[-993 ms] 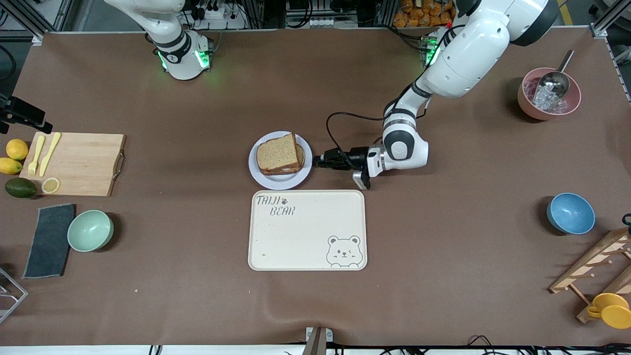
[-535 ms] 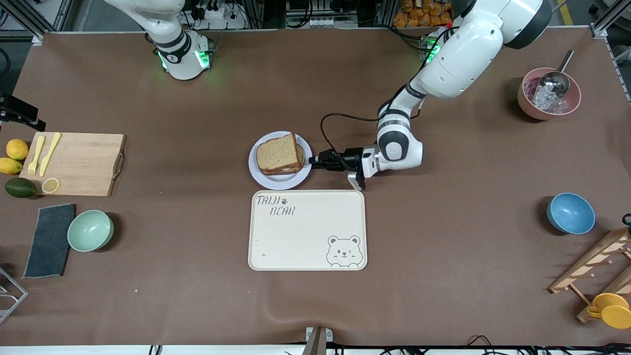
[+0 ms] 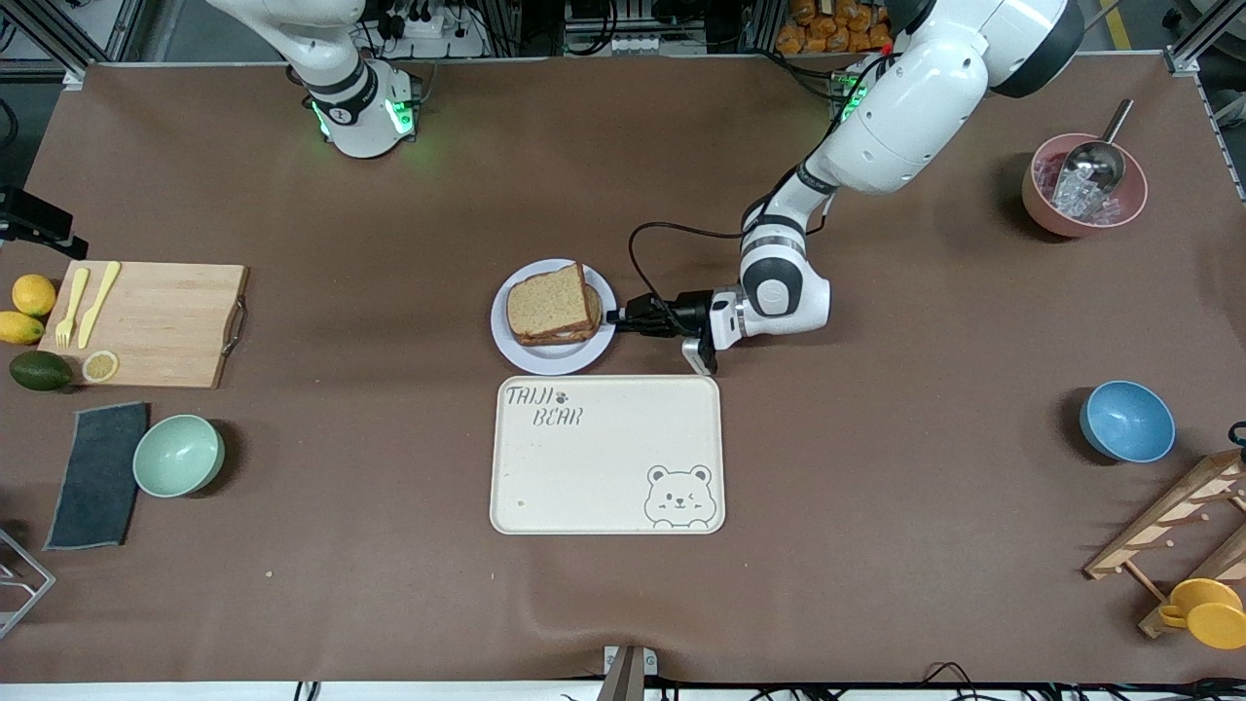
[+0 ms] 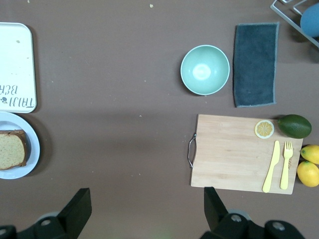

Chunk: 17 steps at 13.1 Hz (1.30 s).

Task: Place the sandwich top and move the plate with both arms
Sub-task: 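Lower the left gripper and grip the white plate rim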

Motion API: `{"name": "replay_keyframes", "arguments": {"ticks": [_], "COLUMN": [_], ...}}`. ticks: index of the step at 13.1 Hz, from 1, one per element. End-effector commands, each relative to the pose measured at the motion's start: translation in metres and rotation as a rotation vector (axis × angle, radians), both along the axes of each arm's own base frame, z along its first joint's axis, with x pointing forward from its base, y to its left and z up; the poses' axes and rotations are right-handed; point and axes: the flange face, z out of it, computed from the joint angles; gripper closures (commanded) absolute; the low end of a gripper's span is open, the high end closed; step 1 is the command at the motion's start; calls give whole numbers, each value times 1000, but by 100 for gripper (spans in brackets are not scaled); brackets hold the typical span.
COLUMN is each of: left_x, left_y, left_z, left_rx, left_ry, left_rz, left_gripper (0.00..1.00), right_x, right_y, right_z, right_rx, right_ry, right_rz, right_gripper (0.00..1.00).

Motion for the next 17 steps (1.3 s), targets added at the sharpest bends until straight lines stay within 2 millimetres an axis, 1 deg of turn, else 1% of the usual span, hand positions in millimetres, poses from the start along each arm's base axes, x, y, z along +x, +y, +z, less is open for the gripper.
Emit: {"name": "replay_keyframes", "arguments": {"ticks": [1, 3, 5, 7, 12, 14, 15, 17], "left_x": [-2, -6, -4, -6, -5, -7, -9, -11], "left_y": [-8, -12, -12, -15, -16, -16, -19, -21], "left_z": [-20, -22, -28, -33, -37, -43, -44, -46], "left_rx": [6, 7, 12, 11, 13, 16, 16, 16], "left_ry": [-28, -21, -30, -40, -46, -53, -52, -51], "left_rz": [15, 19, 23, 23, 22, 23, 21, 16], "left_gripper": [76, 76, 77, 77, 82, 84, 85, 86], "right_x": [-4, -5, -4, -6, -6, -7, -7, -8], "right_y": [-14, -15, -27, -32, -33, -40, -47, -51], "right_z": [-4, -4, -7, -7, -7, -8, -7, -9], "right_rx": [37, 37, 40, 44, 44, 43, 41, 43], "right_ry": [-1, 0, -2, -2, -2, -7, -18, -9], "right_rz": [-36, -38, -59, -69, -69, -83, -88, -92], "right_gripper": [0, 0, 0, 0, 0, 0, 0, 0]}}
